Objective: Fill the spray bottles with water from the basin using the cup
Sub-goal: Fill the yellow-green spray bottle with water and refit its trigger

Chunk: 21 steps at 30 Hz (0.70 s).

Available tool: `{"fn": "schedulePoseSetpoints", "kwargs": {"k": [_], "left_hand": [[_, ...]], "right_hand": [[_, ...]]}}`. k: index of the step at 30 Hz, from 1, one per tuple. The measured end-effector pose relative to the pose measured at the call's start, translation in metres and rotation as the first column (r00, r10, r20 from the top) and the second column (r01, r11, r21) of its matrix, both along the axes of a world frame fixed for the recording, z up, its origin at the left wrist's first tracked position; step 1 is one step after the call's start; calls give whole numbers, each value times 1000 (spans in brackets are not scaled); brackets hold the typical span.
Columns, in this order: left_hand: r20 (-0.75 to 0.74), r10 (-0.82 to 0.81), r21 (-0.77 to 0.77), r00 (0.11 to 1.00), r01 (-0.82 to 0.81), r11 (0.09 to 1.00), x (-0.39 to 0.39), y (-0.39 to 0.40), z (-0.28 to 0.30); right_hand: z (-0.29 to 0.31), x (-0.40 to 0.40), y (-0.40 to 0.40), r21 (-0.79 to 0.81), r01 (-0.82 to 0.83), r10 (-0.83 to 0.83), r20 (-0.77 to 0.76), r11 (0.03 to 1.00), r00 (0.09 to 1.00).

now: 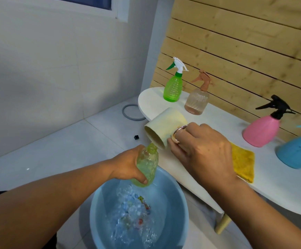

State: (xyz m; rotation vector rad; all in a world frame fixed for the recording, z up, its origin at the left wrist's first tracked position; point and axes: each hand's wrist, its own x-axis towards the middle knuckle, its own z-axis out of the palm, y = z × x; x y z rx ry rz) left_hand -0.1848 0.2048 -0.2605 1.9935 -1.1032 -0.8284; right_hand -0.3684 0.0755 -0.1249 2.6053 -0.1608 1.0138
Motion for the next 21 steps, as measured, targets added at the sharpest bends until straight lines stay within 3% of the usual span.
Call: {"fn": "schedulePoseSetpoints", "kwargs": {"k": [5,9,16,21], "left_hand": [[-112,16,-41,994,-21,999,2,5,0],[-200,25,-56,979,-37,998,5,14,-3],[-201,80,-54,976,-92,994,13,38,-7],[-169,101,-56,980,-112,992,8,39,-11]], "right_hand": [[-7,6,-7,420,214,-199,-80,882,977],[-23,15,-15,617,288,-234,-170,732,957],[-82,30,-22,781,436,-200,-388,447,900],[-155,41,-36,759,587,-137,-573,282,808]]}}
